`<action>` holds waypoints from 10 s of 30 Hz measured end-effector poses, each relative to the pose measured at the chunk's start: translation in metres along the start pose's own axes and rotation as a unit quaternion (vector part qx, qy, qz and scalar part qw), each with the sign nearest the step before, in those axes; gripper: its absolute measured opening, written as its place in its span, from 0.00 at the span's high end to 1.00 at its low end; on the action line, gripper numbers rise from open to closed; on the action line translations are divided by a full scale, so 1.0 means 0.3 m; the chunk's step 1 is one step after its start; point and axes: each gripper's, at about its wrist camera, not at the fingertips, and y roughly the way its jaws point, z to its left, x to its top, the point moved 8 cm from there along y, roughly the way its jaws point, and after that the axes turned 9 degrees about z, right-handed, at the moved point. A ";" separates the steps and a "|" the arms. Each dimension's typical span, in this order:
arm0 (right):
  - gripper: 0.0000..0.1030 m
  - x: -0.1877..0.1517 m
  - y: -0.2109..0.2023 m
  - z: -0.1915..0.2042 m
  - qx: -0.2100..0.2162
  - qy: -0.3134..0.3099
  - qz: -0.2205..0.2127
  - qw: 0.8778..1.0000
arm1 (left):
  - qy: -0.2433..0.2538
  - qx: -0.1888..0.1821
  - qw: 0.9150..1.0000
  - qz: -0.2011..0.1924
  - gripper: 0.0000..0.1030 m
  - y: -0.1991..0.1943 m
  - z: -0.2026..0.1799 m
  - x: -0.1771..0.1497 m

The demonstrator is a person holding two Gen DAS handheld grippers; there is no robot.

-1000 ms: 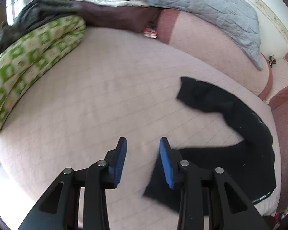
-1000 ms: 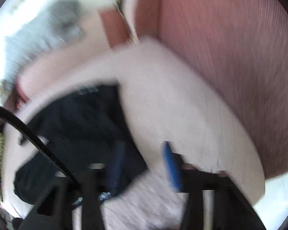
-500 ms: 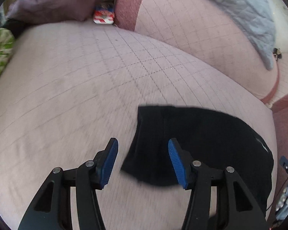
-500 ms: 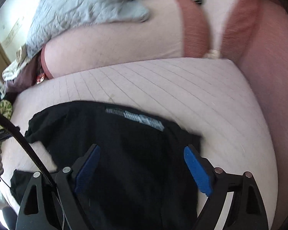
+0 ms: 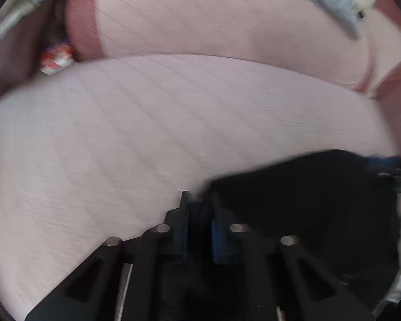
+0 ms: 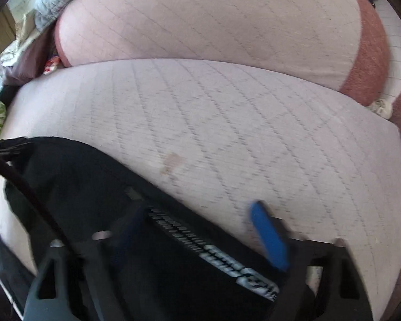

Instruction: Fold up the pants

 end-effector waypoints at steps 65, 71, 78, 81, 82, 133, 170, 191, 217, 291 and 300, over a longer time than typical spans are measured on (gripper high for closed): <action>0.80 -0.567 -0.028 1.442 0.047 -0.276 0.024 0.960 | -0.256 -0.091 0.947 -0.172 0.65 -0.635 0.331 -1.311; 0.76 -0.384 0.014 1.496 0.051 -0.221 0.022 0.974 | -0.263 -0.091 0.945 -0.169 0.65 -0.633 0.348 -1.321; 0.59 -0.356 -0.022 1.410 0.113 -0.123 0.021 0.986 | -0.265 -0.082 0.943 -0.182 0.61 -0.682 0.382 -1.366; 0.49 -0.453 -0.092 1.264 0.079 -0.111 -0.002 0.991 | -0.251 -0.083 0.945 -0.190 0.59 -0.706 0.344 -1.340; 0.49 -0.495 -0.096 1.205 0.068 -0.098 -0.001 0.993 | -0.246 -0.086 0.946 -0.191 0.58 -0.709 0.328 -1.327; 0.66 -1.049 -0.490 0.109 0.034 0.228 -0.077 0.970 | -0.129 -0.042 0.990 -0.026 0.50 -0.313 -0.083 -0.995; 0.51 -0.523 -0.242 0.443 0.077 0.108 -0.094 0.987 | -0.027 -0.102 0.991 -0.077 0.46 -0.383 -0.310 -1.120; 0.02 -1.137 -0.458 0.577 0.013 0.076 -0.177 0.981 | -0.246 -0.048 0.962 -0.103 0.41 -0.480 0.163 -1.201; 0.07 -1.161 -0.273 0.573 0.097 0.130 -0.115 0.980 | -0.099 -0.086 0.987 -0.095 0.87 -0.375 -0.287 -0.839; 0.32 -1.165 -0.545 0.124 0.159 0.279 -0.178 0.930 | 0.036 -0.101 0.994 -0.031 0.43 -0.375 -0.581 -0.866; 0.23 -1.358 -0.486 -0.211 0.189 0.501 -0.164 0.829 | 0.197 -0.128 0.972 0.015 0.39 -0.242 -1.202 -0.568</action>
